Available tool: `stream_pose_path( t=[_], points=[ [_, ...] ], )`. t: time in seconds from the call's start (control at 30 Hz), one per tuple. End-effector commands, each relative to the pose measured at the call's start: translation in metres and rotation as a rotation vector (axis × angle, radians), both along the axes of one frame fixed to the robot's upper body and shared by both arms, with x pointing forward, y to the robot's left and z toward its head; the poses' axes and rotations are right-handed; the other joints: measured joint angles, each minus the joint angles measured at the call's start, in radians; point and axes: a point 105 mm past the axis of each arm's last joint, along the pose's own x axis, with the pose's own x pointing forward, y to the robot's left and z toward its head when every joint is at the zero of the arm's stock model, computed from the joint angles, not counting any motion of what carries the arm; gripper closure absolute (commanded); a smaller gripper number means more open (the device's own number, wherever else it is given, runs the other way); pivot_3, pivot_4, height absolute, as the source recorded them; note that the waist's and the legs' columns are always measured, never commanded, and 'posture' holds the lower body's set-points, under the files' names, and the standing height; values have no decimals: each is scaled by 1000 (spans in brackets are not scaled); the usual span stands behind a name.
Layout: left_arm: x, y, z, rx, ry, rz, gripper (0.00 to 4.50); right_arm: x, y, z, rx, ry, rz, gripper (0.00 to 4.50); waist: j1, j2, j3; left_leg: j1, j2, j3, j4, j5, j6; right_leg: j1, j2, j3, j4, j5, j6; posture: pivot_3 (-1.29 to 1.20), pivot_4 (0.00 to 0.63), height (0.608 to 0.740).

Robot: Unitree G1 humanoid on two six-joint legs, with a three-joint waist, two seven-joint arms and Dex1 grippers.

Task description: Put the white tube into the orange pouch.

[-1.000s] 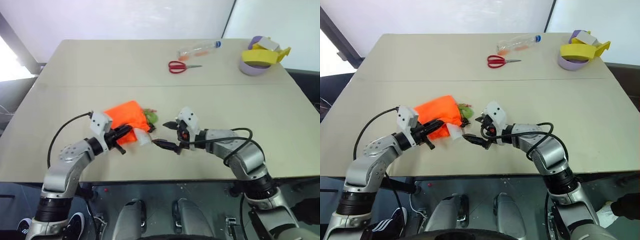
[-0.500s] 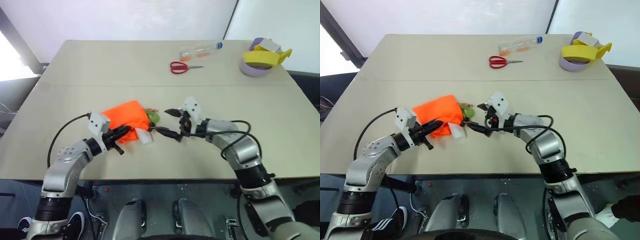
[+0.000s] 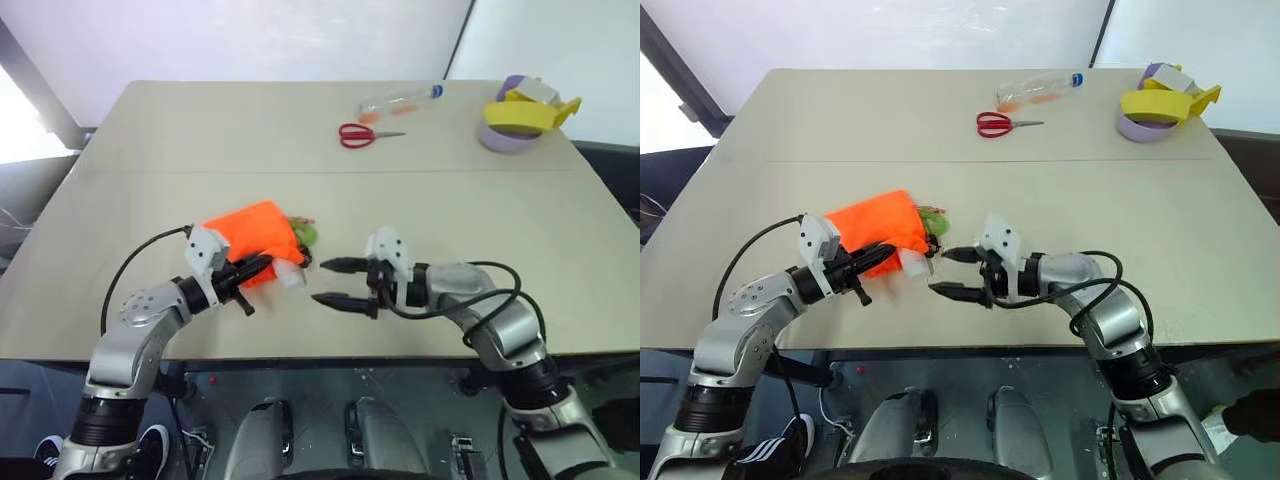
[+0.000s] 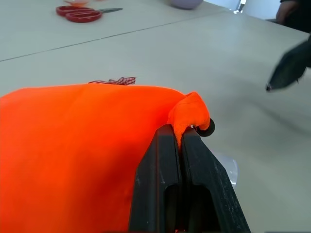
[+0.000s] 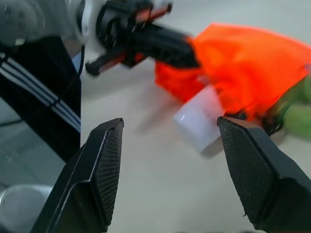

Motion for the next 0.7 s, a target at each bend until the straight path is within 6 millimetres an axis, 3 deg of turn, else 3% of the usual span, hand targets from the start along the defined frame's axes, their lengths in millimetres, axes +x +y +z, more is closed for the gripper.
stream_pose_path(
  t=[0.03,0.13,0.27,0.37,0.4,0.43,0.47,0.57,0.63,0.7],
  points=[
    [-13,-12,3,63,-36,-102,4500,-3,9,-2,-44,-70,40,1283,-1,0,0,0,0,0,0,0,0,-1,0,0,0,0,0,0,150,740],
    [-4,-6,9,44,-65,-38,4500,-4,18,-5,-9,-48,39,1283,3,0,0,0,0,0,-1,0,0,-1,0,0,1,0,-1,0,150,740],
    [-1,-2,10,56,-72,-23,4500,0,22,-23,-113,-140,47,1283,3,0,0,0,0,-1,0,0,0,-1,0,0,1,0,-1,0,150,740],
    [-4,-3,10,49,-69,-27,4500,6,25,-15,-57,-116,26,1283,3,0,0,0,0,0,0,0,0,-1,0,0,0,0,-1,0,150,740],
    [-4,-4,10,47,-67,-26,4500,8,25,-14,-59,-121,25,1838,3,0,0,0,0,0,0,0,0,-1,0,0,0,0,-1,0,150,740],
    [-5,-4,9,46,-63,-27,4500,8,24,-15,-64,-115,30,2142,3,0,0,0,0,0,0,0,0,-1,0,0,0,0,-1,0,150,740],
    [-6,-4,8,46,-60,-27,4500,8,22,-15,-68,-109,33,2142,2,0,0,0,0,0,0,0,0,-1,0,0,0,0,-1,0,150,740],
    [-5,-4,9,39,-62,-22,4500,10,23,-24,-97,-93,44,3247,3,0,0,0,0,0,0,0,0,-1,0,0,0,0,-1,0,150,740],
    [-4,-5,10,39,-68,-23,4500,14,25,-30,-127,-114,42,4265,3,0,0,0,0,-1,0,0,0,-1,0,0,1,0,-1,0,150,740],
    [-2,-7,12,39,-76,-24,4500,15,29,-33,-134,-113,49,4441,3,0,0,0,0,0,0,0,0,-1,0,0,0,0,-1,0,150,740]
  ],
)
